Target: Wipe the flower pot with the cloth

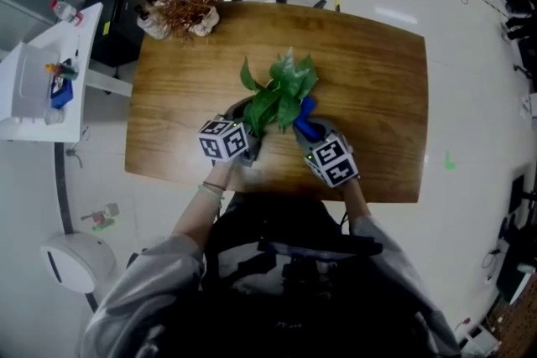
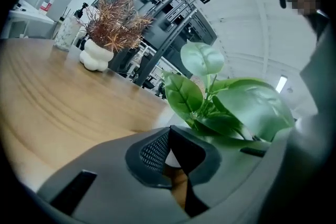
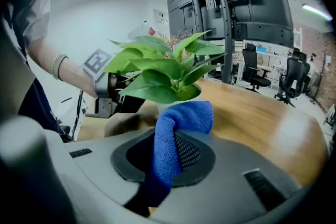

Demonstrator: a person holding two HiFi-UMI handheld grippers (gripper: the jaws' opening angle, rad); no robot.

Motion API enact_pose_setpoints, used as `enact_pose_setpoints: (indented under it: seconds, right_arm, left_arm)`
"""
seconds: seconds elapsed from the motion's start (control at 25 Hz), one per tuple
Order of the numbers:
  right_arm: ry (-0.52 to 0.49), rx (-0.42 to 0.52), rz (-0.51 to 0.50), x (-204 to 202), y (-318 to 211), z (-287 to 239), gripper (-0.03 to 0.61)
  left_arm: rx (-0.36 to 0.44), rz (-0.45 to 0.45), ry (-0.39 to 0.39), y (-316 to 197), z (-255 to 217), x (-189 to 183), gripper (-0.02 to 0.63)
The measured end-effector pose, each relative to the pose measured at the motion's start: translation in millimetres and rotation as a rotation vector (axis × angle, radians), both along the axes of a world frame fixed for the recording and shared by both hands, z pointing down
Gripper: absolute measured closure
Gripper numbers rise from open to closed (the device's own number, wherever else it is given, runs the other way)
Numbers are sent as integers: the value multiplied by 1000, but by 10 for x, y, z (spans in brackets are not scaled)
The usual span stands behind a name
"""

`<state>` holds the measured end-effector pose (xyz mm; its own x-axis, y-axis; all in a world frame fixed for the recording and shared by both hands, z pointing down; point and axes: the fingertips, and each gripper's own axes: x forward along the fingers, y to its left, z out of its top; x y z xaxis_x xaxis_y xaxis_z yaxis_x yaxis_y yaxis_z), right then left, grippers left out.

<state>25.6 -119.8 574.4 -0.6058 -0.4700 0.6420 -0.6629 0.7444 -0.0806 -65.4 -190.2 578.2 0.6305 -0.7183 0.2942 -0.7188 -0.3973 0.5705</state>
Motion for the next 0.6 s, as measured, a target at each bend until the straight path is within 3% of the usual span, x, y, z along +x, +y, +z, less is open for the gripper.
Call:
enact_pose_setpoints:
  seconds: [0.4,0.6]
  right_arm:
    - [-45,-110,-14,-365,79,248,523]
    - [-63,-88,48,-35,51,153,523]
  left_arm:
    - [-10,-89,35,-241,-27,-352,606]
    - [-36,-68,56,98,-23,-221,606]
